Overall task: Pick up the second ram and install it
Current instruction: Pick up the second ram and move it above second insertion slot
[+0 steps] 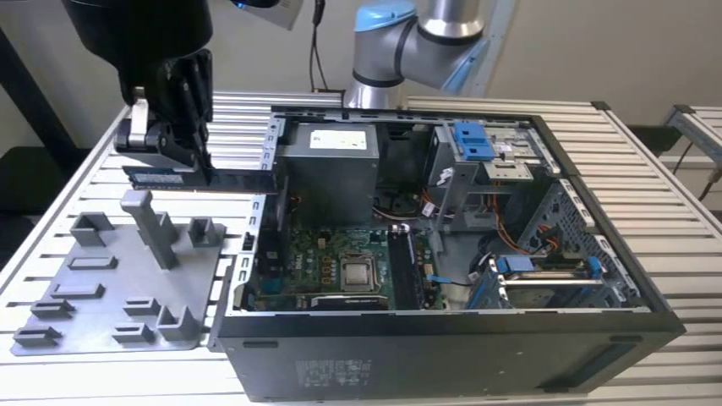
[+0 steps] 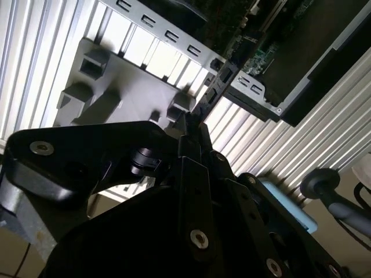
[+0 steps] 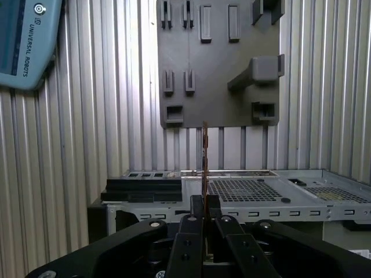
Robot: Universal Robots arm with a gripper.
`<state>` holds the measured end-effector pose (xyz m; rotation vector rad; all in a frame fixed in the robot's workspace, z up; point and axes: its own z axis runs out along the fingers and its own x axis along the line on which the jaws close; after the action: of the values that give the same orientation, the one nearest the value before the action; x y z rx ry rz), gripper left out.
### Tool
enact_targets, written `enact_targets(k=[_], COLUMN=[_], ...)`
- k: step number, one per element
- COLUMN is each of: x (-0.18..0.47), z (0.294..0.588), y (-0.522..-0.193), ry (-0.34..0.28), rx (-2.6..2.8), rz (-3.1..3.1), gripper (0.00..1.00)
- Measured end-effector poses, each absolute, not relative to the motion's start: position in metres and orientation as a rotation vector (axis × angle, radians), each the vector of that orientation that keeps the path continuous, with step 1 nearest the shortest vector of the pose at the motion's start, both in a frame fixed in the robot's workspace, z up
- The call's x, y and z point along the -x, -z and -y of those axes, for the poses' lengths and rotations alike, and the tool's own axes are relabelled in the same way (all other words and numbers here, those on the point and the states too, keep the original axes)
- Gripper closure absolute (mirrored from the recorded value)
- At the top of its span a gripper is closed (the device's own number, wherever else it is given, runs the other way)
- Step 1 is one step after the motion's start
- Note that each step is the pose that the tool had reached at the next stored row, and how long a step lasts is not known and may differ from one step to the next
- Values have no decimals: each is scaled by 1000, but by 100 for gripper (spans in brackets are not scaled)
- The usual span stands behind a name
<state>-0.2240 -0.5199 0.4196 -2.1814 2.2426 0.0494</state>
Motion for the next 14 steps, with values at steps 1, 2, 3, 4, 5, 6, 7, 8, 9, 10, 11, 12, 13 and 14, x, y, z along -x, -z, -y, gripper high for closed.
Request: enact_targets(k=[1, 2, 3, 4, 5, 6, 7, 8, 9, 10, 11, 12, 13, 14], x=[222, 219, 217, 215, 213, 211, 209, 207, 206, 204, 202, 200, 198, 196], z=[520, 520, 520, 520, 520, 520, 520, 520, 520, 520, 520, 520, 520, 520], y=[-420, -419, -420, -419, -420, -420, -420, -420, -420, -420, -420, -420, -420, -420], ry=[-49, -49, -49, -49, -49, -49, -49, -49, -49, -49, -49, -49, -49, -49], rx=[2181, 2181, 2181, 2181, 2182, 2181, 2181, 2182, 2181, 2181, 2182, 2181, 2181, 2182], rz=[-2243, -2242, -2242, -2242, -2242, -2243, -2242, -2243, -2243, -2242, -2243, -2243, -2242, -2243], gripper=[86, 86, 86, 86, 86, 86, 86, 86, 86, 86, 86, 86, 86, 86])
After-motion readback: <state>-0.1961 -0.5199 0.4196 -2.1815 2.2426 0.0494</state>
